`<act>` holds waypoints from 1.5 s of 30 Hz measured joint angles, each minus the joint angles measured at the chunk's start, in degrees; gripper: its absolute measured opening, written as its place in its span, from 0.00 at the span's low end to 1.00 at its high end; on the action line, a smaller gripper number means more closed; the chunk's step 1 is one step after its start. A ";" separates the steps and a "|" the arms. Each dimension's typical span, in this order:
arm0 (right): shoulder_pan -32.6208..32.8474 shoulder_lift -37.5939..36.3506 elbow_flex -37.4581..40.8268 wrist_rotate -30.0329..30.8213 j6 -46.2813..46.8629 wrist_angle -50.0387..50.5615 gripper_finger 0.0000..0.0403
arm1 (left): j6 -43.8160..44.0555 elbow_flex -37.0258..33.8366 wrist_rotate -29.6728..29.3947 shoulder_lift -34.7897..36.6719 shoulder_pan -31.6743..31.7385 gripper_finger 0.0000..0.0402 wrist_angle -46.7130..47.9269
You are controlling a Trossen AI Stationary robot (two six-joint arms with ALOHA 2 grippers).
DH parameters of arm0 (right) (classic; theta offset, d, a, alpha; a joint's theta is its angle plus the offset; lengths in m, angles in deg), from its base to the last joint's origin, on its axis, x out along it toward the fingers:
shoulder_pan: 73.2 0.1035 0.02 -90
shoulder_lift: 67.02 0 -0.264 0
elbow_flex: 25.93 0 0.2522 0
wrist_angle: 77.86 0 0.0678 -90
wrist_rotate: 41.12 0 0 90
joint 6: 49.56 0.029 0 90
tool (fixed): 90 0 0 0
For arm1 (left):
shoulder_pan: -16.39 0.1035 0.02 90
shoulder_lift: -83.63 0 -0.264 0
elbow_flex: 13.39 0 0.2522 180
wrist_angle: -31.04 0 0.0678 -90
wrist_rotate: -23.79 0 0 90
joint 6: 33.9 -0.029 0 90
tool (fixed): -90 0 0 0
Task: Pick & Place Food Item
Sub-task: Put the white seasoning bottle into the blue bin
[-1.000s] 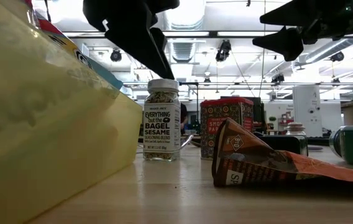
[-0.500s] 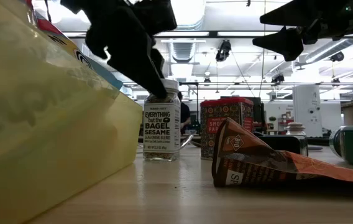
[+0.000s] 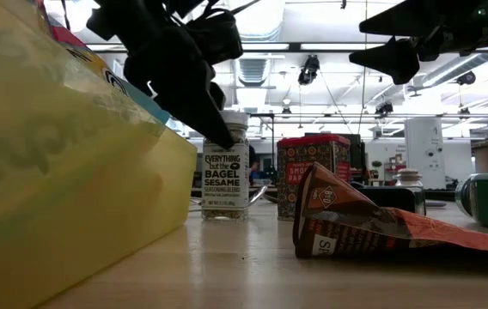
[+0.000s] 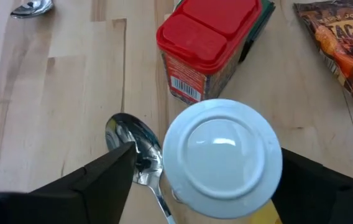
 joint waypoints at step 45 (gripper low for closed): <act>-0.02 0.02 0.00 0.01 0.00 0.42 0.87 | 7.50 3.19 -4.97 10.78 -0.67 0.45 10.70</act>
